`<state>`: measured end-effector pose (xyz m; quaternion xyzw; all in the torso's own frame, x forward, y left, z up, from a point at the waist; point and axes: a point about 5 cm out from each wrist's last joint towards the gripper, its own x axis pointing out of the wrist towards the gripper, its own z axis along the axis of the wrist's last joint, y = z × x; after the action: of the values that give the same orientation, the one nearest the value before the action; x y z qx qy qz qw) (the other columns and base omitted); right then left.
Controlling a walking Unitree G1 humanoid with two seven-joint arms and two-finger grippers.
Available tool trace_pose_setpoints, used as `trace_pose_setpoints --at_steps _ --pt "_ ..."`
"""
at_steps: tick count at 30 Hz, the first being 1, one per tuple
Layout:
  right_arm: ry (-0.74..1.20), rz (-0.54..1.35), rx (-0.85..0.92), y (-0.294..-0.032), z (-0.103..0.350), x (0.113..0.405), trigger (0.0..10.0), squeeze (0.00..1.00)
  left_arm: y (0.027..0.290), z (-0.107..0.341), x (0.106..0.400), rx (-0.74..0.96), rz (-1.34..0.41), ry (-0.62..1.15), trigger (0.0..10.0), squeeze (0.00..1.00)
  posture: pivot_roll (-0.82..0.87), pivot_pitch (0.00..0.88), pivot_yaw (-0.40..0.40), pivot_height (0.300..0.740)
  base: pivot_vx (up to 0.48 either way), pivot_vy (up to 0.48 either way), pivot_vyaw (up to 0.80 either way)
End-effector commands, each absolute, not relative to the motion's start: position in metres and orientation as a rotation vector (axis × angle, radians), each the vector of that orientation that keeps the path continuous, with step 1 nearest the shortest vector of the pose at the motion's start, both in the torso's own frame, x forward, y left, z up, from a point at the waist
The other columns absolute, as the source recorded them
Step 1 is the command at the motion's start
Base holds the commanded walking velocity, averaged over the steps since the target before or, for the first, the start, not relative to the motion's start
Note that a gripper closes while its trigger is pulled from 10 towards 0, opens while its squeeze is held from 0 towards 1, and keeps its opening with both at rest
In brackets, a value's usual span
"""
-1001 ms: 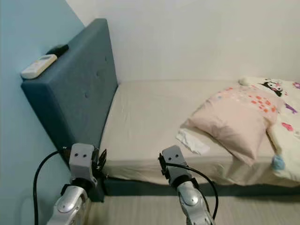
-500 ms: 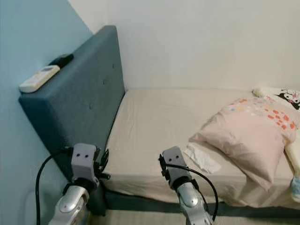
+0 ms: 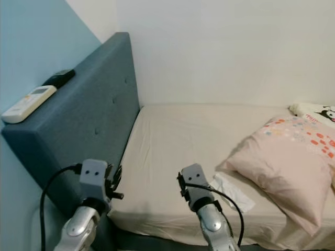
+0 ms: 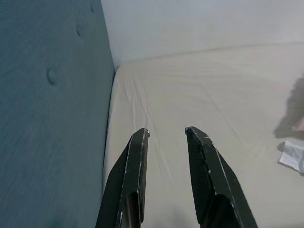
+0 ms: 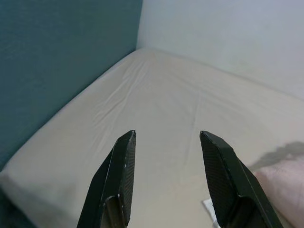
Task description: Clean up the room
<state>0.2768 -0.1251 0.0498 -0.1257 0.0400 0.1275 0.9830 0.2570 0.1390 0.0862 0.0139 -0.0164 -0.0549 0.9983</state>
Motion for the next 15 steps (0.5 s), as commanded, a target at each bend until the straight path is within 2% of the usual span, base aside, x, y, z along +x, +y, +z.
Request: trace_pose_setpoints --at_steps 1,15 --pt "0.084 0.242 -0.255 -0.1294 0.0489 0.2757 10.0 0.00 0.1378 0.0848 0.2570 0.019 -0.114 -0.023 10.0 0.00 0.06 0.000 -0.012 0.734 0.300 0.000 0.00" --pt "0.087 0.237 -0.259 -0.1308 0.0489 0.2753 10.0 0.00 0.1372 0.0847 0.2577 0.017 -0.114 -0.023 10.0 0.00 0.06 0.005 -0.013 0.734 0.300 0.000 0.00"
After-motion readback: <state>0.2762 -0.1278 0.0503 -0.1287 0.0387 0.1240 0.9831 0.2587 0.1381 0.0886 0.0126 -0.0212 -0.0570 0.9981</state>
